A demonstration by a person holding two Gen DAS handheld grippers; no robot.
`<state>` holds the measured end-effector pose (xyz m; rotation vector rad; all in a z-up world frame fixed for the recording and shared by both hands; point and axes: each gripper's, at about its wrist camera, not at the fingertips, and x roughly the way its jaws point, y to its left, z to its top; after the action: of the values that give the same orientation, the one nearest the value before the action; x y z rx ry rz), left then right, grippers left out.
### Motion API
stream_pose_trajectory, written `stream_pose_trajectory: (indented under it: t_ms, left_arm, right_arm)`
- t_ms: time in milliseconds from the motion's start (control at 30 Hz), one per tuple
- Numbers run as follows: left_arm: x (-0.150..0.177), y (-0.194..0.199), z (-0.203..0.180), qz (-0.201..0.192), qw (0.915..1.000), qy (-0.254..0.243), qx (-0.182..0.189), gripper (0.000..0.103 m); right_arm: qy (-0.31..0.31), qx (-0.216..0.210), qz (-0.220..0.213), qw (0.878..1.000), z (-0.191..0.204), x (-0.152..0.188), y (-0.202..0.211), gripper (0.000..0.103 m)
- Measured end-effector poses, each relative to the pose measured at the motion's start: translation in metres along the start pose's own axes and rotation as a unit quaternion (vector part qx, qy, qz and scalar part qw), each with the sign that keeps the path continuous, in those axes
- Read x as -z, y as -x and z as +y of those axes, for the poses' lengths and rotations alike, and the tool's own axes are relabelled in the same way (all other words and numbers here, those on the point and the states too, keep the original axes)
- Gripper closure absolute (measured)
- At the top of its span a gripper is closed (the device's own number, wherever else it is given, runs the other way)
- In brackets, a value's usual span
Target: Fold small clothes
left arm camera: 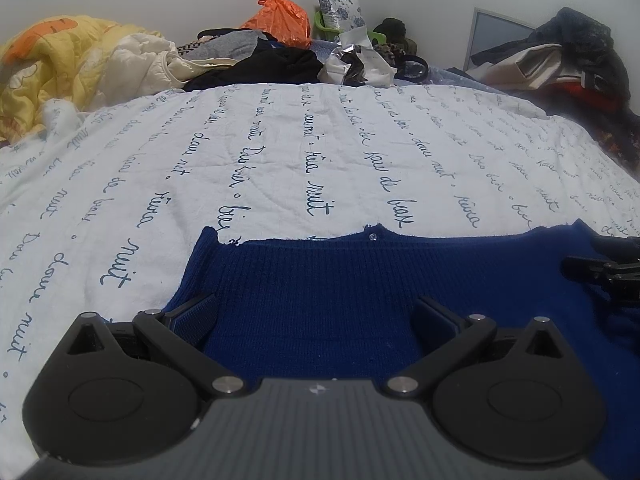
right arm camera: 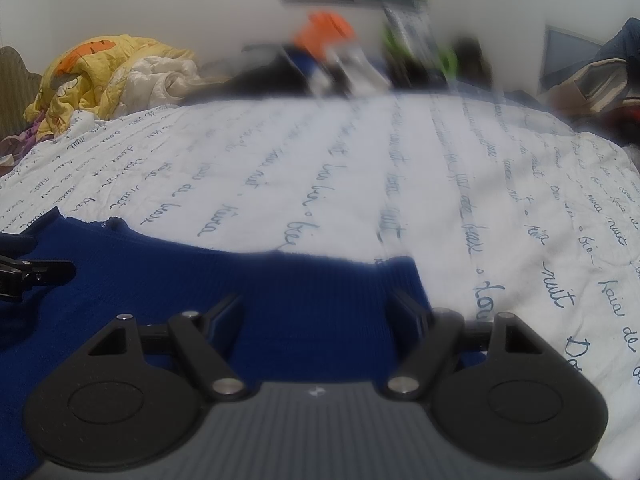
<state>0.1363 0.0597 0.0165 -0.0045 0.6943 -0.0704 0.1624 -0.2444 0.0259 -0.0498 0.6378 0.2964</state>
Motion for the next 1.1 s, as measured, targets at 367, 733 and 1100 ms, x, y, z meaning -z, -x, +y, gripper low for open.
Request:
stream_pose_trajectory:
  t_ms: [367, 733, 1100]
  left_arm:
    - [0.001, 0.008, 0.0, -0.009, 0.9998, 0.004, -0.017, 0.002]
    - [0.086, 0.115, 0.001, -0.007, 0.9975, 0.013, 0.069, 0.0]
    - [0.135, 0.185, 0.03, -0.001, 0.99, 0.128, 0.058, 0.0]
  right_arm:
    - [-0.002, 0.003, -0.002, 1.0, 0.003, 0.001, 0.004, 0.025]
    - [0.012, -0.058, -0.025, 0.998, 0.03, 0.047, 0.109, 0.0]
    - [0.034, -0.035, -0.018, 0.999, 0.029, 0.074, 0.099, 0.0]
